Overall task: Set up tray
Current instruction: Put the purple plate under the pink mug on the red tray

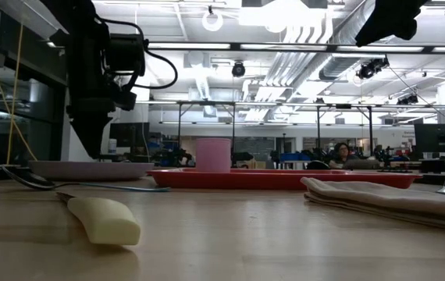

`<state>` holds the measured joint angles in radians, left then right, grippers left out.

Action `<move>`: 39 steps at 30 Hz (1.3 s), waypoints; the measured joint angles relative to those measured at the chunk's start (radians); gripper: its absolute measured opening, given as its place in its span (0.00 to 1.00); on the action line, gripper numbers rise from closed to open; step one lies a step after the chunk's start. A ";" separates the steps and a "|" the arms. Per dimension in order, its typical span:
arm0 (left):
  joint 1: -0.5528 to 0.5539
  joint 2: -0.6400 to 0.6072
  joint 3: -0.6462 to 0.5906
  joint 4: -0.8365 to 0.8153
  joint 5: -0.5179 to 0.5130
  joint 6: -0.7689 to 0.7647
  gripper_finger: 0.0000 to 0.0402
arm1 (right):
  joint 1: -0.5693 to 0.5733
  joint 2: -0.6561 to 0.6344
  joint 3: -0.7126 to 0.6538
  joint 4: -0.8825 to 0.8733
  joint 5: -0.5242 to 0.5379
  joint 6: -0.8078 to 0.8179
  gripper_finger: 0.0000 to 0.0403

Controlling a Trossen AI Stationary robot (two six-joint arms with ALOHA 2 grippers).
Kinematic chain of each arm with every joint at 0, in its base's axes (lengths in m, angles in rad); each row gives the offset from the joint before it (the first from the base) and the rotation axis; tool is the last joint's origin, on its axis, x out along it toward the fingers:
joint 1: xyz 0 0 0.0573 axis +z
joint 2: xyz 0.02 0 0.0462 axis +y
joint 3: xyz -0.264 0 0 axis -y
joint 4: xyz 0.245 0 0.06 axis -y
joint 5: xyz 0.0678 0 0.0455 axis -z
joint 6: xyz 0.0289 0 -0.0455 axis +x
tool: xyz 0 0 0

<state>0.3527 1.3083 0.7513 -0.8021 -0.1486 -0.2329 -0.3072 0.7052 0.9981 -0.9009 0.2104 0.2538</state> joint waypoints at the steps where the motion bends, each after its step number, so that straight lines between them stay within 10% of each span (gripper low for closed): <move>1: 0.000 0.000 0.000 0.000 0.000 0.000 0.62 | 0.000 0.000 0.000 0.000 0.000 -0.004 0.15; 39: 0.000 0.224 0.003 0.054 -0.049 0.017 0.62 | 0.000 -0.216 0.001 -0.117 0.082 0.009 0.16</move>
<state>0.3531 1.5326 0.7544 -0.7483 -0.1975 -0.2157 -0.3069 0.4896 0.9993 -1.0176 0.2923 0.2625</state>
